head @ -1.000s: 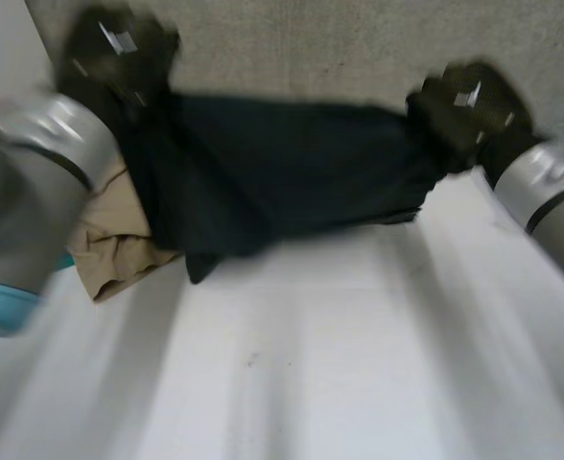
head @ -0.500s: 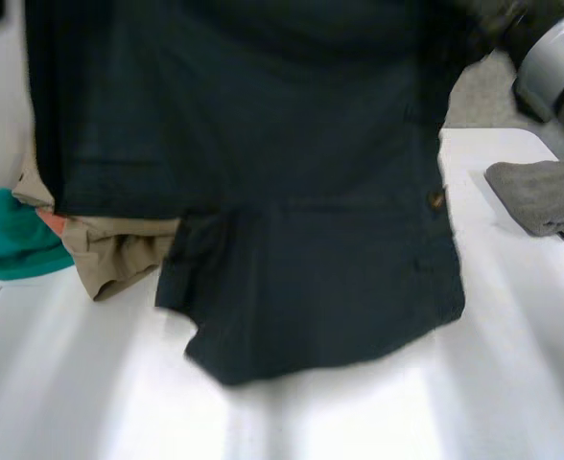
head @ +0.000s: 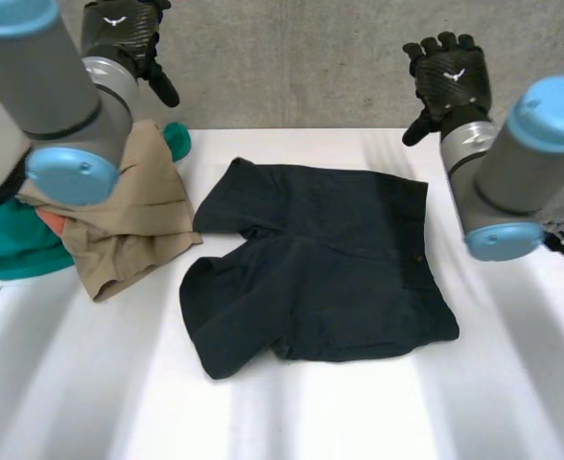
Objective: Fold the laundry.
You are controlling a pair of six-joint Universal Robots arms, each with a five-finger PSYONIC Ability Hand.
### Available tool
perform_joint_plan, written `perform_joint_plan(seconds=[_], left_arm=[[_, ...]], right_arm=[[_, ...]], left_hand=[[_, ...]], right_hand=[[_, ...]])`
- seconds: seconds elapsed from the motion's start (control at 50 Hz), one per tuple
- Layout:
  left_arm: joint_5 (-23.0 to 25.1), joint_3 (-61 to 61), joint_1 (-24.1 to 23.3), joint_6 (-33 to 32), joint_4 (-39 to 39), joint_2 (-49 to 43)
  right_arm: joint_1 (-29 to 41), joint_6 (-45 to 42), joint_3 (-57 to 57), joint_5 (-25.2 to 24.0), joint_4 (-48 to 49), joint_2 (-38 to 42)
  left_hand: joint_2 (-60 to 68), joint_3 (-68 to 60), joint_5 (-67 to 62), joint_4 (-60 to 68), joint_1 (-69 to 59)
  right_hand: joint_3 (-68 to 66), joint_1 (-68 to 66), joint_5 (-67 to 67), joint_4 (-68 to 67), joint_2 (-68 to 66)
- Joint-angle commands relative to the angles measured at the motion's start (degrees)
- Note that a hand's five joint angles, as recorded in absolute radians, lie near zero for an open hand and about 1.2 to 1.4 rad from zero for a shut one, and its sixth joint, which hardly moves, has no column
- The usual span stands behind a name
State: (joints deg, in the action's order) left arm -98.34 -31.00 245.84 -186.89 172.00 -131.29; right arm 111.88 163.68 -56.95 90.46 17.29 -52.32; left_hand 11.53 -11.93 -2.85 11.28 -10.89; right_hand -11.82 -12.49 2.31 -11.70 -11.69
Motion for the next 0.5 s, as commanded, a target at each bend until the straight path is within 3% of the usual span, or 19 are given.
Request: perform_joint_plan(seconds=[0.02, 0.12, 0.22, 0.32, 0.5], left_arm=[[2.96, -23.26, -1.50, -1.55, -2.46, 17.44], [7.63, -40.70, -2.73, -2.87, -4.65, 27.13], [10.62, -57.82, -4.13, -2.69, -7.64, 33.81], [11.06, -68.13, -5.80, -2.61, -7.74, 34.26], [8.34, -71.31, -10.02, -2.08, 4.83, 24.69]], right_arm=[[-2.80, -2.83, -9.47, -7.30, -18.48, -13.92], [-4.39, -9.24, -18.18, -12.14, -29.66, -20.09], [-6.93, -18.90, -32.13, -16.62, -36.36, -24.66], [-9.66, -25.25, -43.93, -21.20, -30.58, -26.43], [-10.63, -26.05, -58.09, -24.11, -8.52, -23.62]], left_hand=[[-1.53, 1.93, 2.85, -1.28, 0.89], [-1.53, 1.93, 2.85, -1.28, 0.89], [10.59, -10.19, -9.27, 10.84, -11.23], [10.79, -10.40, -9.48, 11.05, -11.44], [7.59, -7.20, -6.28, 7.85, -8.24]], right_hand=[[1.82, 2.49, -2.31, 1.70, 1.69], [-0.69, -0.01, 0.20, -0.80, -0.82], [-11.95, -11.28, 11.46, -12.07, -12.08], [-18.03, -17.35, 17.54, -18.15, -18.16], [-20.89, -20.22, 20.40, -21.01, -21.02]])
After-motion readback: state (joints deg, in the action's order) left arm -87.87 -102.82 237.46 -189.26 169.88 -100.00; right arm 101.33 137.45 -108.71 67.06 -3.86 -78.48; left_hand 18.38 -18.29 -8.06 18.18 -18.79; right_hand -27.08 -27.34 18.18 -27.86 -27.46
